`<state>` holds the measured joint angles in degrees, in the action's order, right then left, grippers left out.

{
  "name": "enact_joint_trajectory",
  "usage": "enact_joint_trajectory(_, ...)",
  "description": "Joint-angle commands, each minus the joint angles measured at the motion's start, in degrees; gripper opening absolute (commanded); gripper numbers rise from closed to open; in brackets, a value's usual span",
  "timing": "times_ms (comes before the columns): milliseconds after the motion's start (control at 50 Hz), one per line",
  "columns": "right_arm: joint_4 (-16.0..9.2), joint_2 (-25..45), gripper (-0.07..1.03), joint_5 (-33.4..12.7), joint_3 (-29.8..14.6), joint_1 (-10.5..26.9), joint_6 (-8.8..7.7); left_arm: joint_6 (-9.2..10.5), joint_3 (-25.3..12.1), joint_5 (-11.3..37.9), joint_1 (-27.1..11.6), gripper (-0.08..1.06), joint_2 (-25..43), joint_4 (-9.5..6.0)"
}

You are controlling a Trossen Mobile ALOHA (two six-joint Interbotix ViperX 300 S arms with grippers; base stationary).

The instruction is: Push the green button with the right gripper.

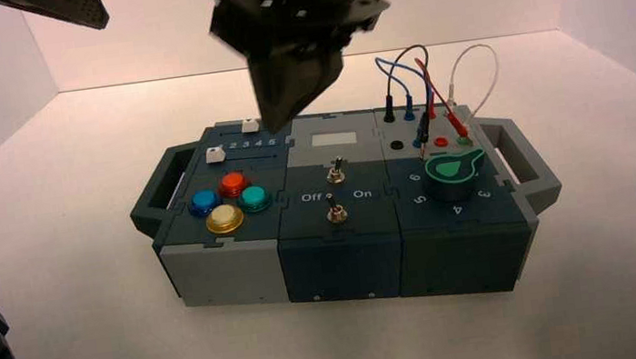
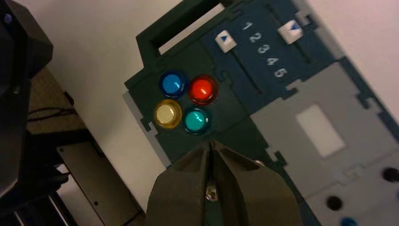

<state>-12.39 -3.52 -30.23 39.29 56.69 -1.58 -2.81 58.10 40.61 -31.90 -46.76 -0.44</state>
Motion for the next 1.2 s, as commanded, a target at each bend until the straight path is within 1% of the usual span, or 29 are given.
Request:
enact_joint_trajectory(20,-0.53,0.88,-0.02,0.00,-2.29,0.44,-0.09,-0.26,-0.79,-0.26,-0.09,-0.03,0.18,0.09)
enact_joint_trajectory(460,-1.05,6.33,-0.02,-0.53,-4.83,0.70,-0.18,-0.26,-0.62,0.09,-0.09,-0.03,0.00,0.09)
enact_joint_trajectory(560,-0.97,7.65,-0.02,-1.14,-6.24,1.05,-0.26,-0.26,-0.62,0.18,-0.09,-0.03,0.00,0.09)
enact_joint_trajectory(680,-1.05,9.84,-0.02,-2.90,-8.79,1.85,-0.35,-0.26,-0.53,0.35,-0.09,-0.03,0.18,0.00)
enact_joint_trajectory(780,-1.05,10.63,-0.02,-3.16,-9.67,2.20,-0.35,-0.26,-0.53,0.35,-0.09,-0.03,0.35,0.00)
enact_joint_trajectory(900,-1.14,11.69,-0.02,-3.69,-10.46,2.20,-0.35,-0.26,-0.62,0.44,-0.09,-0.03,0.62,0.00)
enact_joint_trajectory(1200,-1.76,14.68,-0.02,-3.69,-10.46,2.20,-0.26,-0.35,-0.62,0.62,-0.09,-0.03,0.79,0.00)
